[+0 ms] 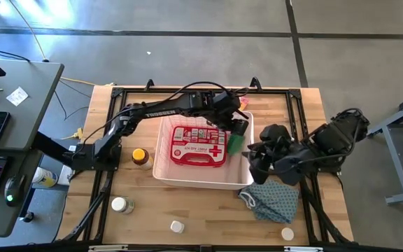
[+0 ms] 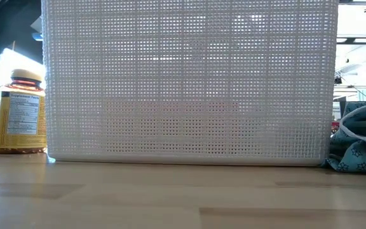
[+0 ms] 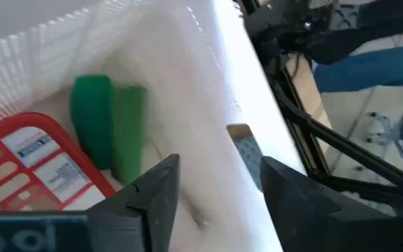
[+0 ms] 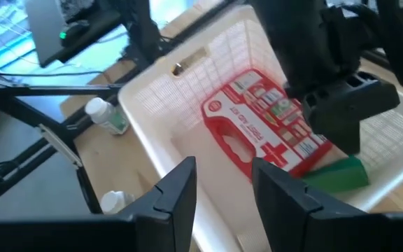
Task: Pick & place medical supplies in basket/bin
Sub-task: Put the yellow pill bottle into the white container
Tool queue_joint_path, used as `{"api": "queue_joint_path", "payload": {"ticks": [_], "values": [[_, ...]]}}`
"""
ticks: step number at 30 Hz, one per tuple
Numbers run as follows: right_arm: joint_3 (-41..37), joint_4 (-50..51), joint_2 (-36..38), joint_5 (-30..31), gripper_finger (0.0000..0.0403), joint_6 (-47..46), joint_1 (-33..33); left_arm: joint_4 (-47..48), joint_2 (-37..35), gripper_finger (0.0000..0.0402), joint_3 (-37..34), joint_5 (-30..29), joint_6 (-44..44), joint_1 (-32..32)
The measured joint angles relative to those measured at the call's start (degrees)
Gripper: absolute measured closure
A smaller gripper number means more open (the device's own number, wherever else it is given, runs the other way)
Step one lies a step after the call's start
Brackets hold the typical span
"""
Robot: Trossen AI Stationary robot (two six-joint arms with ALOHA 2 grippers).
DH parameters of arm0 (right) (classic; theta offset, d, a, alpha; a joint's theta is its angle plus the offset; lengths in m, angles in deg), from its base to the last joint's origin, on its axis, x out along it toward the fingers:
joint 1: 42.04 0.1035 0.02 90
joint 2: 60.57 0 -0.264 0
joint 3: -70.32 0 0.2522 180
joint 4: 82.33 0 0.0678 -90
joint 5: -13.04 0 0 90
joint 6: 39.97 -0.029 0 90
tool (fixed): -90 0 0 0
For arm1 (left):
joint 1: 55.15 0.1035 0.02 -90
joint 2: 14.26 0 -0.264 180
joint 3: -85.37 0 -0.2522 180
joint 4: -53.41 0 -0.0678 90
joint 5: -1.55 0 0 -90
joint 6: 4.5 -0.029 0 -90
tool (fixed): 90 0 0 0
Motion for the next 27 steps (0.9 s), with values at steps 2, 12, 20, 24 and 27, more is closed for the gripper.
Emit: {"api": "queue_joint_path", "payload": {"ticks": [2,12,20,24,27], "values": [[0.0,-0.22,0.0,0.82,0.0274,0.07,0.95,-0.17,-0.02,0.0159,0.0,1.87,-0.01,0.01],[-4.03,-0.98,-0.04,1.03,0.0274,-1.5,5.47,-4.3,-3.63,0.0156,0.0,10.43,-4.73,-0.67],[-13.47,-7.78,-0.02,0.96,0.0274,-2.27,8.38,-0.8,-10.88,0.0175,0.0,3.24,-7.71,-4.12],[-18.36,-14.18,-0.04,0.23,0.0274,-1.89,9.26,2.09,-14.02,0.0183,0.0,-1.34,-7.97,-7.59],[-21.81,-21.5,-0.04,0.14,0.0274,-0.02,9.52,4.33,-16.48,0.0189,0.02,-6.13,-9.07,-11.24]]}}
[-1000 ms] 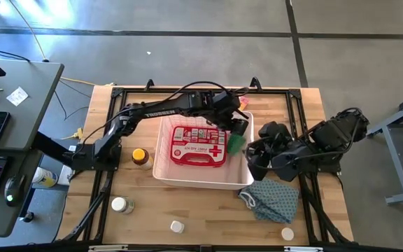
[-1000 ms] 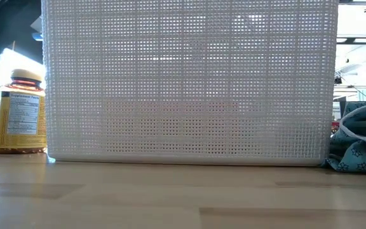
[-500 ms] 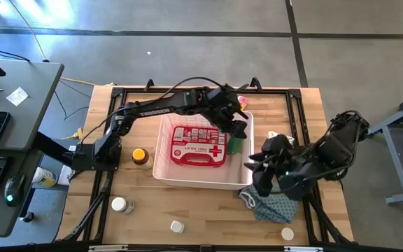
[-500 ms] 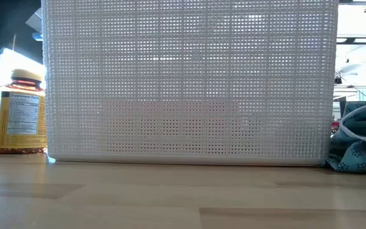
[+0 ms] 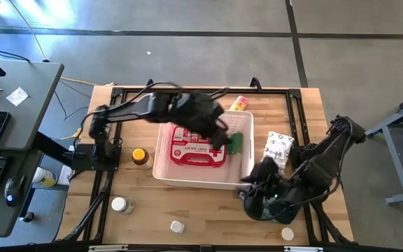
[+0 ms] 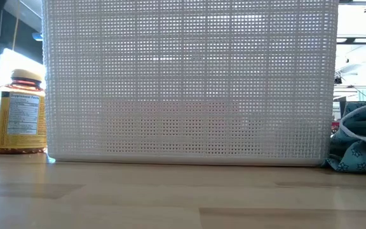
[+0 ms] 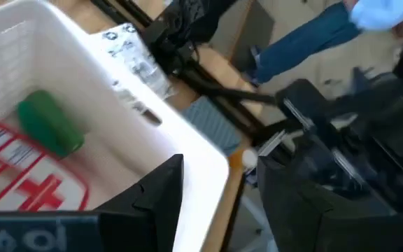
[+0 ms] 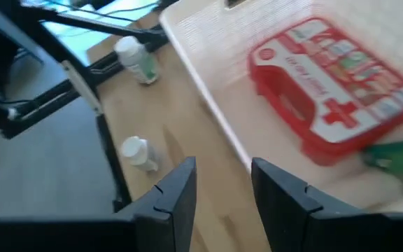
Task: Pick & place medical supplies in basket/bin
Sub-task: Put the yellow pill bottle into the white container
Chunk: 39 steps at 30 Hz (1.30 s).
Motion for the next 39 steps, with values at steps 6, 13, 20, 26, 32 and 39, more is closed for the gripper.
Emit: {"api": "queue_joint_path", "payload": {"ticks": [6,13,20,26,32,39], "values": [[-4.37,-12.27,0.0,0.44,0.0274,4.76,1.06,12.2,-2.74,0.02,0.02,-12.3,2.28,-9.87],[-5.08,-18.04,0.02,0.93,0.0274,10.64,3.49,17.21,-3.83,0.0208,0.02,-21.03,9.72,-18.26],[-5.08,-17.67,0.12,-1.5,0.0274,10.71,4.38,16.67,-3.7,0.0207,0.02,-12.85,9.88,-18.23],[-5.08,-17.73,0.38,1.96,0.0274,10.37,4.19,28.37,-6.24,0.0206,1.76,-15.41,9.46,-18.34],[-5.08,-17.92,0.42,2.14,0.0274,10.35,2.09,32.85,-11.6,0.0206,-2.65,-25.45,0.33,-22.18],[-5.08,-17.85,0.46,1.18,0.0274,10.37,-1.15,32.07,-22.28,0.0206,-19.22,-28.03,-0.02,-21.97]]}}
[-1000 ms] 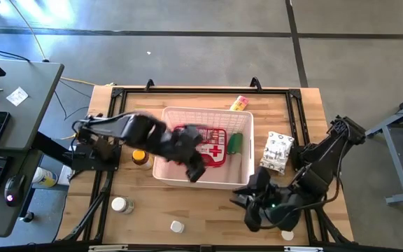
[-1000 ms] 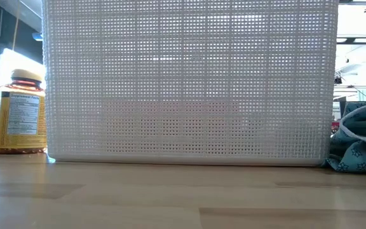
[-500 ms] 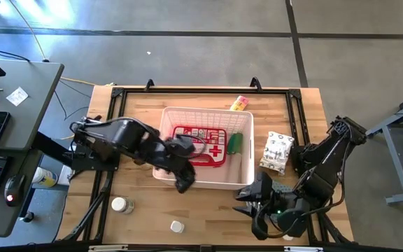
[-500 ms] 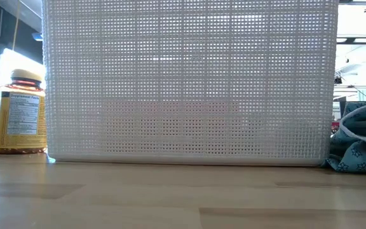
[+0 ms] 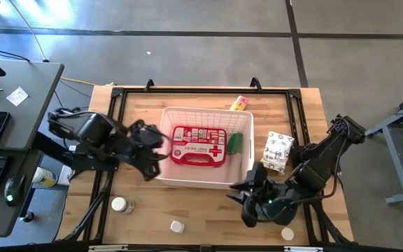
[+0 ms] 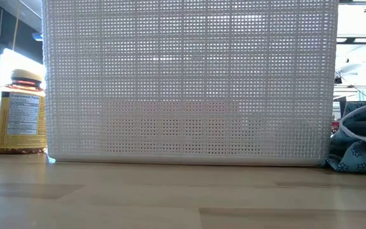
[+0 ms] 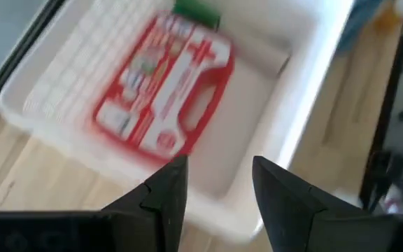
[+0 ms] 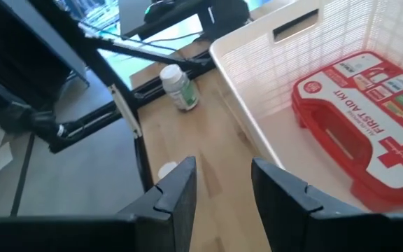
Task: Pick & place medical supplies in basket/bin
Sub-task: Put the yellow pill bottle into the white container
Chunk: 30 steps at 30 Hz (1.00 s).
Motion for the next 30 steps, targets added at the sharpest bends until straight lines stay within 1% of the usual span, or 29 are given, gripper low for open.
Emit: {"api": "queue_joint_path", "payload": {"ticks": [4,7,11,14,16,18,20,21,23,25,28,30], "values": [[0.0,-0.17,0.0,-0.05,0.0274,0.0,-2.25,0.32,-10.15,0.0206,-12.12,0.05,3.5,0.69],[0.0,-0.17,0.0,0.09,0.0274,0.22,-4.24,0.32,-17.61,0.0206,-19.05,0.44,8.64,0.56],[0.0,-0.24,0.0,-0.64,0.0274,0.38,-7.76,0.28,-24.33,0.0206,-26.16,4.24,15.25,0.58],[0.0,-0.48,0.0,-5.16,0.0274,0.17,-10.97,0.25,-27.52,0.0206,-31.18,4.72,16.62,0.58],[0.0,-2.25,0.0,-10.33,0.0274,0.57,-13.11,0.32,-29.02,0.0206,-34.02,4.61,16.07,0.58],[0.0,-3.99,0.0,-15.84,0.0274,3.02,-15.05,0.35,-29.82,0.0206,-36.28,4.18,14.75,0.7],[0.0,-5.7,0.0,-19.38,0.0274,5.12,-17.18,0.21,-30.02,0.0206,-37.77,4.27,12.83,2.43],[0.0,-6.18,0.0,-20.5,0.0274,5.83,-18.35,0.18,-30.03,0.0203,-38.43,5.22,11.73,3.71],[0.0,-7.69,0.0,-21.93,0.0274,6.4,-20.91,0.2,-30.38,0.0191,-39.88,9.39,9.62,6.35],[0.0,-9.44,0.0,-24.06,0.0274,6.43,-23.55,0.18,-31.58,0.0169,-41.67,12.54,7.67,8.63],[0.0,-10.97,0.0,-27.95,0.0274,6.39,-26.56,0.37,-33.61,0.0126,-44.21,13.42,3.95,11.87],[0.0,-11.56,0.0,-28.86,0.0274,6.34,-27.84,0.24,-34.57,0.0097,-45.54,13.36,1.54,14.32]]}}
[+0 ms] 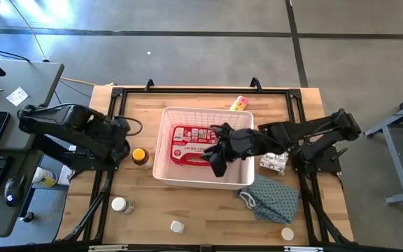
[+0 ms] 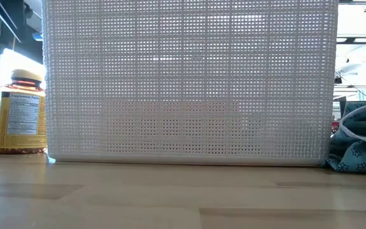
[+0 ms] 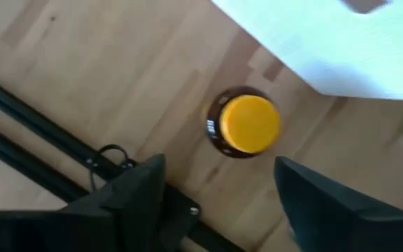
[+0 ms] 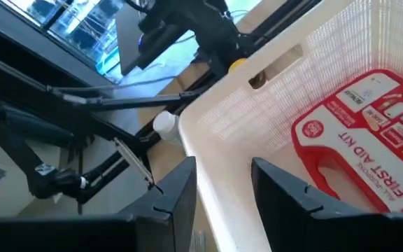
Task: Pick & place medical supplies in basket/bin
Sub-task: Put the yellow pill bottle into the white container
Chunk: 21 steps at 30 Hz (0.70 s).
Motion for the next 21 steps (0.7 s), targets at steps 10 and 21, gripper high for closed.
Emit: {"api": "queue_joint_path", "payload": {"ticks": [10,21], "values": [[0.0,-1.19,0.0,7.55,0.0274,-1.34,-1.13,-0.09,-1.05,0.0031,-6.66,0.59,-15.89,9.07],[0.0,-0.77,0.0,13.08,0.0274,-3.52,2.1,-9.4,-1.03,0.0047,-11.0,10.55,-20.47,11.75]]}}
